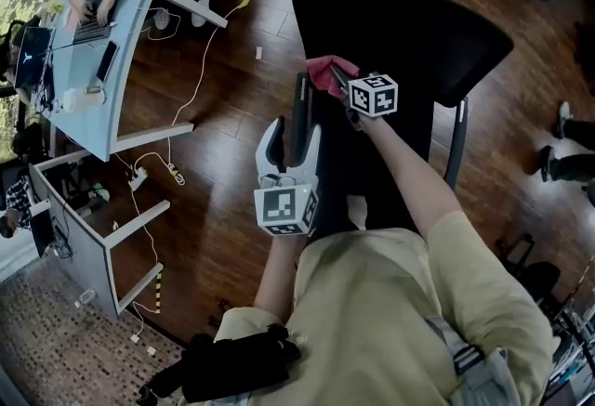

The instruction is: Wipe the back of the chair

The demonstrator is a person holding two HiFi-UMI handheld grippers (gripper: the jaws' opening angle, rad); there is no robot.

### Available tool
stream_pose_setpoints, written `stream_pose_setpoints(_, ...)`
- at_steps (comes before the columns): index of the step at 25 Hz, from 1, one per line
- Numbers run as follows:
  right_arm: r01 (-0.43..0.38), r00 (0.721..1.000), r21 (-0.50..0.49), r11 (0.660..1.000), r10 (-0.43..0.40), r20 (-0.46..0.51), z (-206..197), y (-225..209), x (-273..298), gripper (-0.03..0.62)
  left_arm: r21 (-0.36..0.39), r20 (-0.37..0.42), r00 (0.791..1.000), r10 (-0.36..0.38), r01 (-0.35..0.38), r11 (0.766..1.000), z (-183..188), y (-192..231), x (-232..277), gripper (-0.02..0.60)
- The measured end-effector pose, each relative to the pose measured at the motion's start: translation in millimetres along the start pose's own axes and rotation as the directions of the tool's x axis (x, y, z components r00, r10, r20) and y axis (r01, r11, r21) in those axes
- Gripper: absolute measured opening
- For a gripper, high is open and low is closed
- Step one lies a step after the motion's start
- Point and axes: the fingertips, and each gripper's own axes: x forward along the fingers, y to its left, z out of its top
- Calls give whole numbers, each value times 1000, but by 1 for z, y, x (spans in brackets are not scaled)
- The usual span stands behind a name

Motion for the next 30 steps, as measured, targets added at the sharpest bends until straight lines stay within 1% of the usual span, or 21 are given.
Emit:
stream_pose_setpoints(2, 109, 992, 39, 993, -111, 52, 6, -52, -49, 43, 1, 6, 1000, -30, 30, 1000, 1, -10, 6, 247)
stream_pose_setpoints(4, 239, 963, 92, 967, -248, 105, 12, -111, -113, 43, -6, 14, 998, -69, 69, 998, 4, -24, 16, 247)
stream_pose_setpoints(6, 374, 911, 139, 917, -391, 134, 13, -166, -184, 43, -15, 21, 994, -104, 104, 994, 5, -38, 26, 247)
stream_pose_setpoints(8, 500, 844, 161, 851, -520, 130, 7, -210, -248, 43, -21, 24, 991, -133, 134, 991, 5, -50, 34, 247)
stream_pose_setpoints(9, 546, 814, 169, 820, -567, 121, 3, -226, -273, 43, -22, 25, 989, -145, 146, 989, 5, -55, 36, 247)
stream_pose_setpoints(10, 578, 792, 177, 797, -600, 114, -1, -236, -292, 43, -22, 25, 988, -155, 156, 988, 5, -59, 39, 247)
stream_pose_setpoints(11, 594, 779, 184, 783, -617, 109, -4, -242, -303, 43, -23, 26, 986, -162, 163, 986, 6, -63, 40, 247)
stream_pose_setpoints(12, 595, 779, 187, 782, -618, 106, -7, -241, -306, 43, -22, 27, 986, -166, 167, 986, 6, -65, 40, 247)
stream_pose_setpoints(13, 579, 793, 182, 795, -600, 101, -9, -235, -300, 43, -22, 27, 986, -166, 166, 986, 7, -66, 39, 247)
stream_pose_setpoints(14, 544, 822, 167, 822, -562, 91, -13, -222, -284, 43, -23, 27, 987, -161, 162, 987, 7, -65, 37, 247)
stream_pose_setpoints(15, 492, 859, 144, 858, -506, 77, -17, -202, -261, 43, -25, 26, 988, -153, 154, 988, 7, -63, 35, 247)
stream_pose_setpoints(17, 348, 935, 97, 932, -353, 42, -26, -149, -200, 43, -27, 23, 992, -127, 127, 991, 6, -55, 31, 247)
stream_pose_setpoints(18, 262, 964, 80, 962, -265, 27, -30, -117, -166, 43, -26, 20, 994, -111, 112, 993, 6, -49, 29, 247)
stream_pose_setpoints(19, 174, 984, 71, 982, -176, 14, -33, -85, -132, 43, -22, 16, 995, -95, 95, 995, 5, -43, 27, 247)
stream_pose_setpoints(20, 89, 996, 66, 994, -90, 4, -36, -52, -101, 43, -16, 11, 997, -79, 79, 997, 3, -38, 24, 247)
stream_pose_setpoints(21, 11, 1000, 61, 998, -11, -5, -39, -19, -73, 43, -8, 6, 998, -63, 64, 998, 1, -33, 22, 247)
stream_pose_setpoints(23, -113, 993, 47, 992, 114, -24, -44, 37, -25, 43, 6, -5, 999, -34, 34, 999, -3, -24, 13, 247)
stream_pose_setpoints(24, -151, 988, 41, 988, 153, -31, -46, 58, -7, 44, 12, -11, 1000, -22, 22, 1000, -6, -20, 9, 247)
stream_pose_setpoints(25, -171, 984, 36, 985, 173, -38, -47, 71, 8, 43, 16, -17, 1000, -12, 12, 1000, -8, -17, 4, 247)
stream_pose_setpoints(27, -169, 984, 30, 985, 171, -47, -48, 76, 27, 43, 18, -30, 1000, 1, 0, 1000, -14, -9, -2, 247)
stream_pose_setpoints(30, -92, 995, 36, 995, 93, -34, -43, 38, 26, 43, 12, -46, 999, 5, -4, 1000, -25, -2, -2, 247)
